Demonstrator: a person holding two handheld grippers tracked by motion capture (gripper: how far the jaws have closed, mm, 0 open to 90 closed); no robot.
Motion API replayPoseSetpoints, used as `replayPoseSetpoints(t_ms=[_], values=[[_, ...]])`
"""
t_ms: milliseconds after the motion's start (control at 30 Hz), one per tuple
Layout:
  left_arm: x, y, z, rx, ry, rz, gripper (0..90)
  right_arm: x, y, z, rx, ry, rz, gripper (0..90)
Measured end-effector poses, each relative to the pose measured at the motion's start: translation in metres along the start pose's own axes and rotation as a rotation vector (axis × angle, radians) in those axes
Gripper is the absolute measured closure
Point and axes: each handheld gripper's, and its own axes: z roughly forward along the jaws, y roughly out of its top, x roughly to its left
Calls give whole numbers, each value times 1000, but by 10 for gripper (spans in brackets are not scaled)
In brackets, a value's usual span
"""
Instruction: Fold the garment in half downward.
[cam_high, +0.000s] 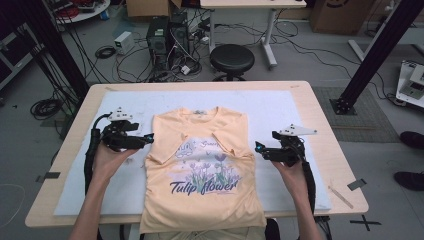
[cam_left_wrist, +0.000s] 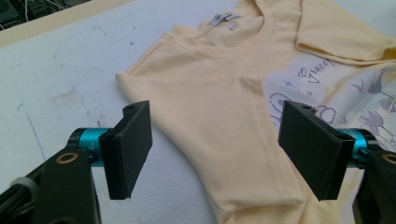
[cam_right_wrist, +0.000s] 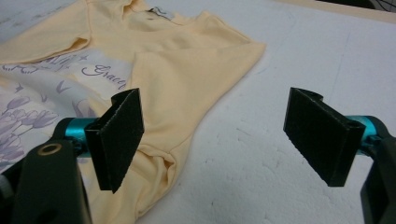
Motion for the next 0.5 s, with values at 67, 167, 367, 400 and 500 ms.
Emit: replayPoseSetpoints(t_ms=[67,167,367,400,500], values=[[0,2,1,2,-1,-3,261,-1,0,0,0,-1,0,207],[1,3,3,9,-5,4,263,-1,-1,0,3,-1,2,207],[10,6,13,1,14,-15,273,-3,-3,0,9,-2,8,207],[16,9,17,2,29,-24,276,-2,-2,1,11,0,8,207],[22,13,21,3,27,-26,282,-2,-1,3,15,2,-2,207]])
